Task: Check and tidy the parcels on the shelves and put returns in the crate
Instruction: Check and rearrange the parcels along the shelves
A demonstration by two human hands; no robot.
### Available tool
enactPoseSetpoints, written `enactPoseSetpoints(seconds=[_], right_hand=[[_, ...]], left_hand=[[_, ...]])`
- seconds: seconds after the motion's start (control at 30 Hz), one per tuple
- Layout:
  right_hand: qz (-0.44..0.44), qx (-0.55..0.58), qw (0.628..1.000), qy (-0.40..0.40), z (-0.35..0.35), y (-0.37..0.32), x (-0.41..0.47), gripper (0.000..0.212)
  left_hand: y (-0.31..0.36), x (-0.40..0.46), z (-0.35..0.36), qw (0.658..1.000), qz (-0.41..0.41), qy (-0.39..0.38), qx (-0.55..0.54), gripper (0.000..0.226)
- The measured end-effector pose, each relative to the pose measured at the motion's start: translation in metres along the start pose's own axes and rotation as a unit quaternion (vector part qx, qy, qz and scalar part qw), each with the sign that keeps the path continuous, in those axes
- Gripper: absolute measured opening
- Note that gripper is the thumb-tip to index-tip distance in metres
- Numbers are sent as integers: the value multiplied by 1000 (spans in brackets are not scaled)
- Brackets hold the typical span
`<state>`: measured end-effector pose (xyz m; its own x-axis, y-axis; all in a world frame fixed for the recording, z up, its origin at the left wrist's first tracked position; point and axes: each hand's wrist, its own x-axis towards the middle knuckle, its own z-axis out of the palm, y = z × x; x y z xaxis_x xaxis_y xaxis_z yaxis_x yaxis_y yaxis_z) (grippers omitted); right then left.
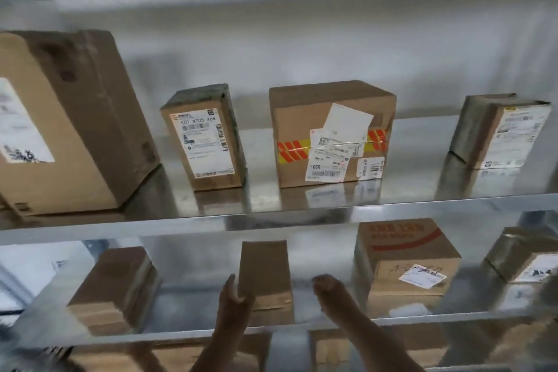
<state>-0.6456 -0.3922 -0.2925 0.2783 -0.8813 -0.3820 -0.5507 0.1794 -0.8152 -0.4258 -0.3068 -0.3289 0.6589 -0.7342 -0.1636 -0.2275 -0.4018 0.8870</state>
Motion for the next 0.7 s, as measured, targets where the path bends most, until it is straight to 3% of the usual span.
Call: enactPoseSetpoints(seconds=[0.13, 0.2, 0.27, 0.37, 0.47, 0.6, 0.7], right_hand=[[-7, -25, 1000, 8, 51, -12, 34, 45], [-10, 4, 1000, 1, 71, 3, 63, 47], [-30, 33, 999, -9, 86, 28, 90, 48], [-24, 74, 997, -11, 96, 23, 91, 48], [22, 96, 995, -7, 93, -7, 58, 41], [60, 115, 991, -27, 87, -14, 26, 10], [42, 119, 992, -25, 82, -5, 5, 16]], left_hand=[[-21, 42, -16, 990, -33, -140, -3, 110], [-33, 59, -22, 986, -43, -161, -5, 109], [-34, 64, -23, 980, -49, -187, -39, 93], [-40, 70, -16, 971, -49, -199, -127, 73], [-37, 64, -19, 970, -59, -205, -112, 66], [-39, 50, -32, 972, -91, -197, -88, 101], [-37, 26, -41, 973, -100, -176, -108, 108]])
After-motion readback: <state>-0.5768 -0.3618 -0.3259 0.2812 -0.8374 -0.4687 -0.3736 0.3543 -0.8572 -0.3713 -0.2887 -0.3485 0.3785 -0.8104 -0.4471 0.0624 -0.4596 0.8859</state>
